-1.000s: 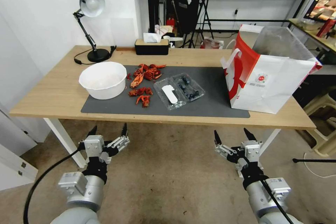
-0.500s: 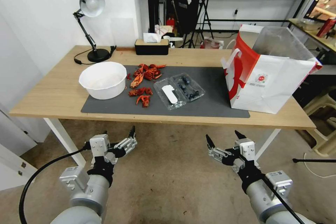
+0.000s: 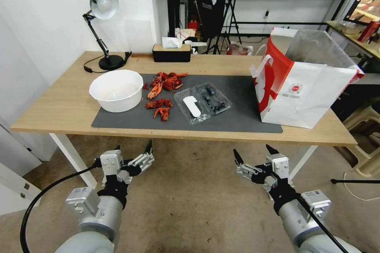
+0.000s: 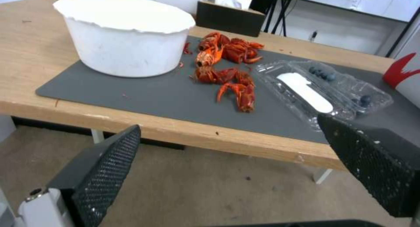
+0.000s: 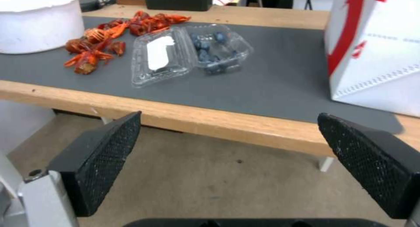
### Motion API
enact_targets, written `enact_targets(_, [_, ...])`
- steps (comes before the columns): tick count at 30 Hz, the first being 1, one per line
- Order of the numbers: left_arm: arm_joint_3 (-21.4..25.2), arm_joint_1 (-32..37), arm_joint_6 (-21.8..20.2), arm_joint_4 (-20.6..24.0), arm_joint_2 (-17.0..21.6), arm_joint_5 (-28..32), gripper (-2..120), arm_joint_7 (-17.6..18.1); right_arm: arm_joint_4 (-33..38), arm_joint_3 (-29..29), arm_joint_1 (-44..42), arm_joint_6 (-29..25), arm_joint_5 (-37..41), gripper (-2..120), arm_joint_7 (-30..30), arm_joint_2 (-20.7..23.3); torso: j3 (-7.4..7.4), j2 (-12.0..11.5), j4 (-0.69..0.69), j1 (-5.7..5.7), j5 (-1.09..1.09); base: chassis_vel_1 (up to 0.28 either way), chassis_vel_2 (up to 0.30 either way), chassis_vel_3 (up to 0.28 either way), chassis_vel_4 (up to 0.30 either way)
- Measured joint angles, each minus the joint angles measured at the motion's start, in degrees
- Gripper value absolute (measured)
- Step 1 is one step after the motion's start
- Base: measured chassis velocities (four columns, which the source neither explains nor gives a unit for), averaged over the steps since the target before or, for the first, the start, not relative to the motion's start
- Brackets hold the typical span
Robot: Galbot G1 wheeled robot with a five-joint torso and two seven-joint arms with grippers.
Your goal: Close the takeout container lid, then place the container into the takeout bag.
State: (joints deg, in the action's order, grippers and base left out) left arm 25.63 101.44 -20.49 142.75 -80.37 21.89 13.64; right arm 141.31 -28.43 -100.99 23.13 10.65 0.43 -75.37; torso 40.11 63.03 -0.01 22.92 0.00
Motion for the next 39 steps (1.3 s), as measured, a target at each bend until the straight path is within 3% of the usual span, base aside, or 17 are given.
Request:
enact_targets(6, [-0.1,-0.2,0.3,-1.0,0.7,-0.6,100,-1.2,-2.4,-0.7,5.8,0.1,5.8,100,-1.1,4.0,0.00,0.0,0.03,0.00,0.02,0.000,0.000,0.000,0.000])
enact_targets(9, [-1.0,-1.0,0.3,-2.0,1.2,-0.8,100,-1.6,-3.7,-1.3,8.1,-0.9,8.4,100,-2.0,5.7,0.00,0.0,-0.04,0.00,-0.01,0.000,0.000,0.000,0.000])
enact_targets(11, [-1.4,-1.2,0.8,-2.9,1.1,-1.2,100,-2.1,-6.5,-1.1,12.1,-2.4,12.1,100,-3.3,8.3,0.00,0.0,0.00,0.00,0.01,0.000,0.000,0.000,0.000])
enact_targets(24, [-0.2,-1.5,3.4,-5.3,0.4,-1.5,100,-4.9,-23.2,7.2,33.7,-4.7,25.3,100,-2.0,15.0,0.01,0.0,0.01,0.00,0.00,0.000,0.000,0.000,0.000])
enact_targets(28, [-0.1,-1.5,3.6,-5.6,0.1,-1.7,100,-5.2,-25.8,10.4,39.2,-2.5,26.0,100,-0.2,16.2,0.01,0.0,0.01,0.01,0.00,0.000,0.000,0.000,0.000])
enact_targets(30, [-0.1,-1.5,3.9,-5.9,-0.2,-2.0,100,-5.3,-27.5,13.8,43.8,2.7,26.2,100,3.3,16.8,0.01,0.0,0.00,0.01,0.00,0.000,0.000,0.000,0.000])
enact_targets(32, [-0.1,-1.4,3.9,-5.9,-0.3,-2.1,100,-5.3,-28.0,14.8,44.9,3.9,26.3,100,4.5,16.9,0.01,0.0,0.00,0.01,0.00,0.000,0.000,0.000,0.000])
enact_targets(34, [-0.1,-1.3,4.1,-6.2,-0.5,-2.4,100,-5.3,-29.9,18.1,49.5,8.8,27.5,100,9.3,16.7,0.01,0.0,0.00,0.00,0.00,0.000,0.000,0.000,0.000])
enact_targets(39, [0.2,-1.0,4.2,-6.4,-0.7,-2.7,100,-5.4,-32.5,21.6,55.8,14.2,31.7,100,16.2,15.8,0.01,0.0,0.01,0.01,-0.01,0.000,0.000,0.000,0.000])
